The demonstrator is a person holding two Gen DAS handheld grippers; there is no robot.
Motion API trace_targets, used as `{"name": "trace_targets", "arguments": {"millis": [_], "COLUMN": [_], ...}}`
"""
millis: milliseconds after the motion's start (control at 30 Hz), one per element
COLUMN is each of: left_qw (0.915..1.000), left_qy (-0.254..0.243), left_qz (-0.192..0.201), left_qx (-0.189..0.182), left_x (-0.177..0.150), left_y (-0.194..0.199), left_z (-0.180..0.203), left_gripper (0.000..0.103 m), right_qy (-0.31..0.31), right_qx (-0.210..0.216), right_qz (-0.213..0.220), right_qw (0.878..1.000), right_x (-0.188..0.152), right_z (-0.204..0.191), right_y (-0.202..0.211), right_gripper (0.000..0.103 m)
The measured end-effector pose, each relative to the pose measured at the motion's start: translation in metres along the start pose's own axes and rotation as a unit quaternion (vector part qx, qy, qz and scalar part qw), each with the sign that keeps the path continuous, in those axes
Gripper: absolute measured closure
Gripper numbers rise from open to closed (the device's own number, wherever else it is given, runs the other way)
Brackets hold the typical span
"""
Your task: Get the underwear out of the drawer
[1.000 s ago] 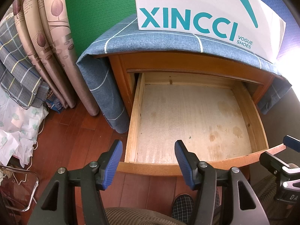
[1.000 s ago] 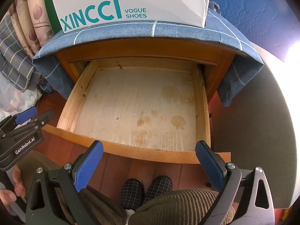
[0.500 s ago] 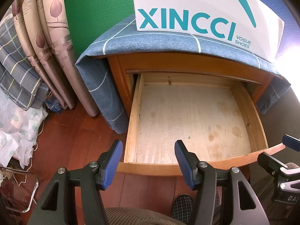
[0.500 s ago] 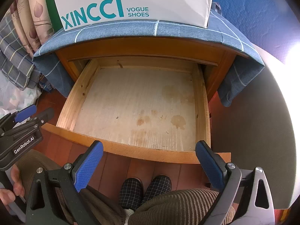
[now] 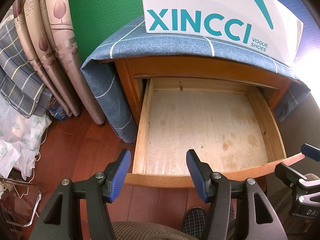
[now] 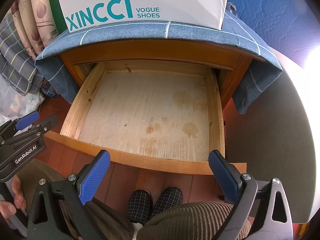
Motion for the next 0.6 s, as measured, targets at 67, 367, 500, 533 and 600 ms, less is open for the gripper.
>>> {"name": "trace_targets", "arguments": {"millis": [67, 367, 500, 533, 600], "left_qw": [1.0000, 1.0000, 0.9999, 0.9999, 0.9999], "left_qy": [0.000, 0.000, -0.001, -0.001, -0.002], "left_qz": [0.000, 0.004, 0.011, 0.011, 0.010], "left_qx": [0.000, -0.004, -0.006, -0.006, -0.010], "left_x": [-0.0002, 0.0000, 0.0007, 0.0005, 0.0005], "left_y": [0.0003, 0.0013, 0.0035, 0.0035, 0.0033], "left_z": [0.0004, -0.0002, -0.0007, -0.0008, -0.0003], "left_gripper": [0.044, 0.044, 0.044, 0.044, 0.044], "right_qy": [0.000, 0.002, 0.005, 0.007, 0.008], "right_qx": [0.000, 0.000, 0.000, 0.000, 0.000], "right_qz": [0.000, -0.001, -0.002, -0.002, -0.002], "right_qw": [1.000, 1.000, 1.000, 1.000, 1.000], "right_x": [-0.0001, -0.0007, -0.0010, -0.0006, -0.0007], "right_z": [-0.0003, -0.0019, -0.0026, -0.0023, -0.0030], "right_y": [0.0001, 0.0000, -0.0004, -0.0005, -0.0004], "right_gripper": [0.005, 0.005, 0.005, 0.005, 0.005]}}
Point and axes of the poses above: each gripper's, at about its wrist camera, not at the fingertips, and y roughly against the way its jaws point, z to its right, x to its top, the point moved 7 cm from there along -y, roughly the way its jaws point, and after that the axes turned 1 degree about z, right-handed, at the moved point
